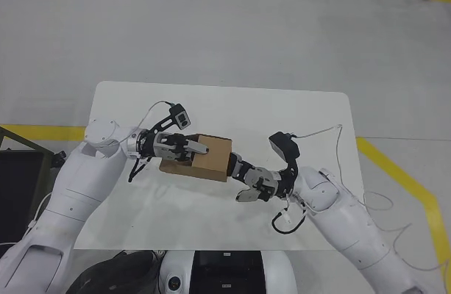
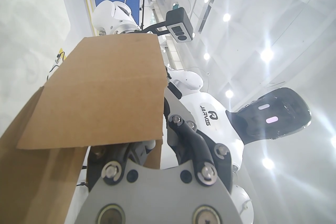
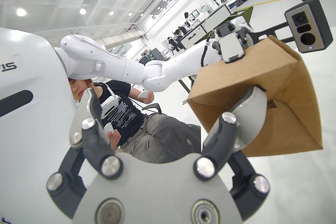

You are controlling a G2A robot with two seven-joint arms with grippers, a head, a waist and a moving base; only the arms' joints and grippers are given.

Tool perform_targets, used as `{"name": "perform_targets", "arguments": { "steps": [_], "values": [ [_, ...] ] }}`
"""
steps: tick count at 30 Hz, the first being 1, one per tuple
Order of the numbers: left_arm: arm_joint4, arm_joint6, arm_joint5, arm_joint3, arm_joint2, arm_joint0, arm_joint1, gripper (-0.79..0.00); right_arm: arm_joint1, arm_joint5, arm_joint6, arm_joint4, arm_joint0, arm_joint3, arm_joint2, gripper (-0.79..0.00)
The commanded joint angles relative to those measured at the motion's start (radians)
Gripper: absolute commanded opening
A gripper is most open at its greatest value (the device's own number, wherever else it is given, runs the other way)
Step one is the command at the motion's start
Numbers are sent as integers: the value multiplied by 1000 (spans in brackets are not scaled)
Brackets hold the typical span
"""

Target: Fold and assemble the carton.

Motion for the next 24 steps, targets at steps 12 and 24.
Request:
{"name": "perform_targets", "arguments": {
  "steps": [12,24],
  "values": [
    [14,1,6,0,-29,14,3,-785,22,0,0,2,-46,-27,80,0],
    [21,4,12,3,-32,13,0,-785,27,0,13,12,-55,-39,81,0]
  ]
}}
